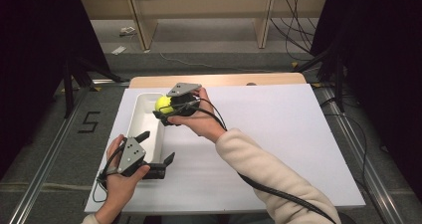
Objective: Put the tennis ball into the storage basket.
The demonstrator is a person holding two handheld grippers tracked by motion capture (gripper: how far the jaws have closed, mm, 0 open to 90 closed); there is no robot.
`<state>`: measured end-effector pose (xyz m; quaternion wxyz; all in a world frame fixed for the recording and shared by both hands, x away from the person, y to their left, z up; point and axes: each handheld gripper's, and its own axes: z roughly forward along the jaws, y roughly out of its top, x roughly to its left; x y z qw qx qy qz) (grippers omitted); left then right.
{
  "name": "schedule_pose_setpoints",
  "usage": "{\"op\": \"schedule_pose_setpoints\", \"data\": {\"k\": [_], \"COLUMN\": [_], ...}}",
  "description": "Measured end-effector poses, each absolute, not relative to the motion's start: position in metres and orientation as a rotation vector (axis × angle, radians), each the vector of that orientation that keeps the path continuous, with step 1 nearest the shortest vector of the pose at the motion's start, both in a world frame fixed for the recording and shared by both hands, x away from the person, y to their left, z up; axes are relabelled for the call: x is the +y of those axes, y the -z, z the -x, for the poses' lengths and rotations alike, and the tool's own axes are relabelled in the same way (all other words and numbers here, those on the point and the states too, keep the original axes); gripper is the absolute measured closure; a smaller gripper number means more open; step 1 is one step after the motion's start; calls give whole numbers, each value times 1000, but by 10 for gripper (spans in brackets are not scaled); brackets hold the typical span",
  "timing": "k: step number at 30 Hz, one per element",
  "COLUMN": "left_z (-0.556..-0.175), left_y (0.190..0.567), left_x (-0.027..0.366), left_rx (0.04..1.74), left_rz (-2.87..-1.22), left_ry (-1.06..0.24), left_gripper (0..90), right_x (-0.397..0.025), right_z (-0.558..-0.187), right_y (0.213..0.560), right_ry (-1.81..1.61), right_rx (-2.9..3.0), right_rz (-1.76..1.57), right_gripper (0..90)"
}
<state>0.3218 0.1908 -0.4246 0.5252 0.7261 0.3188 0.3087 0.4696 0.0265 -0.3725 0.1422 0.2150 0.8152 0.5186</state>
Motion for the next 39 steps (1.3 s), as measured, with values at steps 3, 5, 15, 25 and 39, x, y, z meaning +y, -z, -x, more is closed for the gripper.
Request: {"op": "schedule_pose_setpoints", "data": {"k": [3,5,15,25,39], "left_z": [-322,-322,-321,-322,-322], "left_y": [425,425,424,424,424], "left_x": [190,190,190,189,190], "left_rx": [759,756,758,744,743], "left_rz": [-1740,-1741,-1740,-1739,-1739], "left_ry": [-739,-739,-737,-740,-741], "left_gripper": [0,0,0,0,0], "right_x": [27,27,32,38,47], "right_z": [-470,-471,-472,-475,-477], "right_y": [372,373,373,372,376], "right_ry": [-1492,-1492,-1490,-1493,-1495], "right_rx": [2356,2358,2366,2374,2396], "right_rz": [-622,-621,-619,-621,-626], "right_gripper": [271,272,271,271,271]}}
